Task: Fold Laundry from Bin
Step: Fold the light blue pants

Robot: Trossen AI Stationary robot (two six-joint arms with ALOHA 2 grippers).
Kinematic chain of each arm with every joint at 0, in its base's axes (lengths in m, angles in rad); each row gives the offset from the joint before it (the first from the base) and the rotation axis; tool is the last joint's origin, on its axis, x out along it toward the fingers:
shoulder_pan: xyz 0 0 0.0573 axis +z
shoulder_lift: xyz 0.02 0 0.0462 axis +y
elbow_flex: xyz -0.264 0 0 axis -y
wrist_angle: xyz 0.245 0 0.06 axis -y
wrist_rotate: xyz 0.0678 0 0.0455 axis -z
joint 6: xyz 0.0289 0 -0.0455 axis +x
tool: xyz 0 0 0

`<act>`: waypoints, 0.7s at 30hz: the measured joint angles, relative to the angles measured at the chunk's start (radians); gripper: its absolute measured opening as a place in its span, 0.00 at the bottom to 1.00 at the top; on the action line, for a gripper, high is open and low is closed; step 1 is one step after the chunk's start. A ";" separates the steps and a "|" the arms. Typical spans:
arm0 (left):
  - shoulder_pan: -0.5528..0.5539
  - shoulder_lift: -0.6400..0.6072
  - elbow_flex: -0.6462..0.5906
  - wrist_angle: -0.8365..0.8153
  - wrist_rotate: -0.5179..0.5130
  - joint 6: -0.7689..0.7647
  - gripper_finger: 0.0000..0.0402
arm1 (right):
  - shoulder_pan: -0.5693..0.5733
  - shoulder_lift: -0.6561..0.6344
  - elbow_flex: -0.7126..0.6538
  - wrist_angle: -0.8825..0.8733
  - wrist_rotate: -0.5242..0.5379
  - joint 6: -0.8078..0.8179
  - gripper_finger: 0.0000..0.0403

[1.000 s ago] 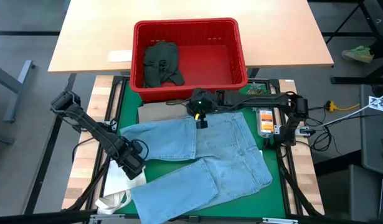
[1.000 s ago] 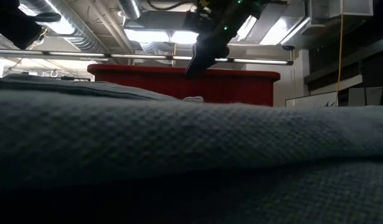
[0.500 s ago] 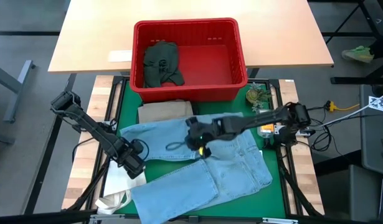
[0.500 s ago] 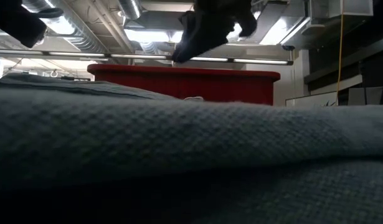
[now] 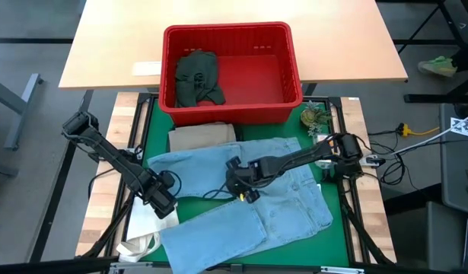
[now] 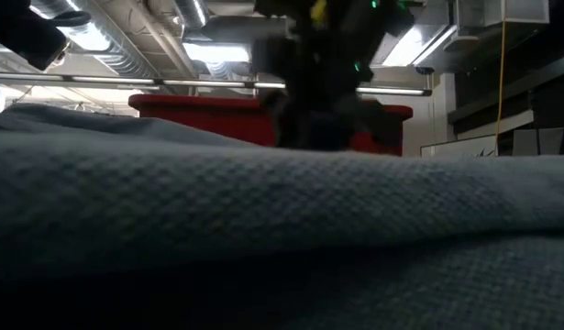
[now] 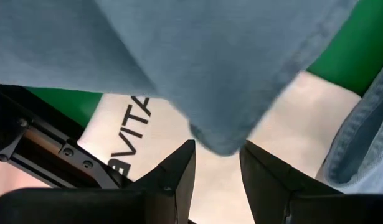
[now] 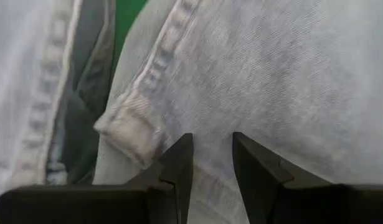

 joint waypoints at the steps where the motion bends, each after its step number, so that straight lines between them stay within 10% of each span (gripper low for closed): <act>1: 0.000 0.000 0.000 0.000 -0.001 0.000 0.30 | 0.000 0.014 0.000 -0.024 0.000 0.000 0.28; 14: -0.001 -0.001 0.017 -0.030 0.092 0.004 0.30 | -0.021 0.052 -0.001 -0.179 0.012 0.001 0.28; 21: 0.003 -0.002 0.119 -0.068 -0.042 0.065 0.21 | -0.020 0.053 0.011 -0.187 0.012 0.000 0.28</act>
